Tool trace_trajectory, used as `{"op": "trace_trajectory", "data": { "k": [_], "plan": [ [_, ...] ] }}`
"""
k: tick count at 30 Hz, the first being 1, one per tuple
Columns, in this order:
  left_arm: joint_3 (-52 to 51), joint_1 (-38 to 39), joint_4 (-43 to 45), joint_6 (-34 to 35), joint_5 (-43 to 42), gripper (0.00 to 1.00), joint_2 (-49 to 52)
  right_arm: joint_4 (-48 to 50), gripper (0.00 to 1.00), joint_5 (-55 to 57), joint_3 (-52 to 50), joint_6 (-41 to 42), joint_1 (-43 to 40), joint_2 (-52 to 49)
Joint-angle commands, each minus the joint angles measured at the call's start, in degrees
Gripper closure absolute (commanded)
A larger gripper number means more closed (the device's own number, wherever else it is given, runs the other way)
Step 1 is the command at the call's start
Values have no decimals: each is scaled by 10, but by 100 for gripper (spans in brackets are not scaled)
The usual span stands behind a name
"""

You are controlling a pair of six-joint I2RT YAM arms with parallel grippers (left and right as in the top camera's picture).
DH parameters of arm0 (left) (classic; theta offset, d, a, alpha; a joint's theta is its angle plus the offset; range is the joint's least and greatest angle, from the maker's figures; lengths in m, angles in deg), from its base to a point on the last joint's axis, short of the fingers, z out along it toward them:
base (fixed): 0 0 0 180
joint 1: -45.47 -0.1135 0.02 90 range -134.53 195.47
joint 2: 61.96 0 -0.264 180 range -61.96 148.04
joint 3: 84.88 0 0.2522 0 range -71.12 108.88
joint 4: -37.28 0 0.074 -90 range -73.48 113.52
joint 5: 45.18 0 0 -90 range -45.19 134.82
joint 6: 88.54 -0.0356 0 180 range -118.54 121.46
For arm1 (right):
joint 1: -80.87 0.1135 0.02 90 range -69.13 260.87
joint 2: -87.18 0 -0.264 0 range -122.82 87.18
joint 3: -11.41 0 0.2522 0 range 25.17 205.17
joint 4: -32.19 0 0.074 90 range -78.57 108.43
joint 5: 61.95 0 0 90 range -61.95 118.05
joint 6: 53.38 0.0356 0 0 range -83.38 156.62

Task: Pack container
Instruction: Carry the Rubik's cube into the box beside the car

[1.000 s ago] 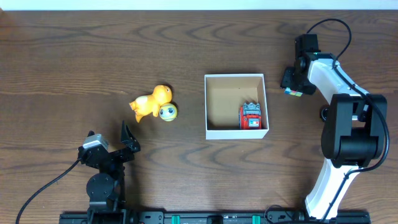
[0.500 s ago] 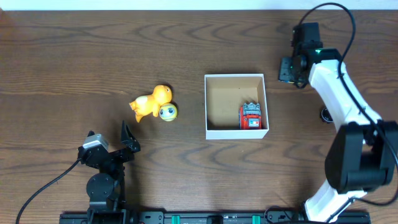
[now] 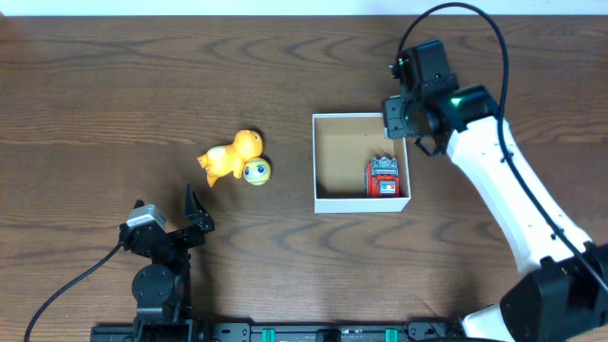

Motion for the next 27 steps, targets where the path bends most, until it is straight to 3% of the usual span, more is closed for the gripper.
{"op": "trace_trajectory", "data": {
  "k": [1,7,27],
  "plan": [
    [-12,-3,-20,-10,1,2,-3,-9,43,0,0,26,17,9],
    [-12,-3,-20,-10,1,2,-3,-17,44,0,0,67,31,-16],
    [-12,-3,-20,-10,1,2,-3,1,44,2,0,67,35,-111]
  ]
}}
